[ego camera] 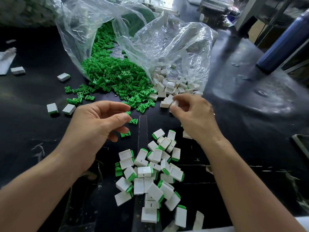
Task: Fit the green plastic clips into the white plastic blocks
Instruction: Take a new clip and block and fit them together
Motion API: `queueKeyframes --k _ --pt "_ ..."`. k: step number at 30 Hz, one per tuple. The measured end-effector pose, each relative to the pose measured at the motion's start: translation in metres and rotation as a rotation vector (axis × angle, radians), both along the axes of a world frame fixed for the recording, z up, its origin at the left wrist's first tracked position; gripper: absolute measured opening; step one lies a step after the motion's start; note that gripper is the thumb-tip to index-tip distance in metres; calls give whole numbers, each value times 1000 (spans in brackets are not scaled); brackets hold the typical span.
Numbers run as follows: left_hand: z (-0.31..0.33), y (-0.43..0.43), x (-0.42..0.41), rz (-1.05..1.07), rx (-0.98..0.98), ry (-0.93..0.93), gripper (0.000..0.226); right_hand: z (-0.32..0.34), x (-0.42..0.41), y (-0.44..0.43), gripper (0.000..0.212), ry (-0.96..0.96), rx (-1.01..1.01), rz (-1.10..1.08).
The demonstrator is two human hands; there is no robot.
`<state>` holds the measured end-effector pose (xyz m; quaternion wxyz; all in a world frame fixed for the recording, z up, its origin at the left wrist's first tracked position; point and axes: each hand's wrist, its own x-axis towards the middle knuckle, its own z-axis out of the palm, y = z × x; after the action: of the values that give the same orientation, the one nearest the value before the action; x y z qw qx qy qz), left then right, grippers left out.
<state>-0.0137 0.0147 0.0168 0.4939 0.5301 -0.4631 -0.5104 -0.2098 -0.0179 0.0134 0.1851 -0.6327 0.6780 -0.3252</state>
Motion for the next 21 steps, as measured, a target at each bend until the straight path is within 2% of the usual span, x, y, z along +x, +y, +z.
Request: queueKeyframes --k 2,4,6,9,12,14,17,21 --pt "0 2 0 -36 -30 -41 24 5 12 9 17 -238 39 113" --pt "0 4 -1 -90 -91 -118 37 7 23 17 13 -361 99 225" --pt "0 7 -3 -142 -157 -172 41 6 33 24 14 -408 139 297" --pt "3 10 -7 -195 -217 -143 28 7 41 30 13 -399 155 344" --pt "2 8 -7 -131 -228 -126 18 8 42 30 16 -407 149 327" --pt "1 5 -5 -47 -189 -75 12 6 42 30 19 -294 84 297" --pt "1 0 -2 33 -106 74 13 0 47 32 16 44 -60 332" --pt "1 -3 1 48 -63 158 17 -5 55 34 23 323 -116 546"
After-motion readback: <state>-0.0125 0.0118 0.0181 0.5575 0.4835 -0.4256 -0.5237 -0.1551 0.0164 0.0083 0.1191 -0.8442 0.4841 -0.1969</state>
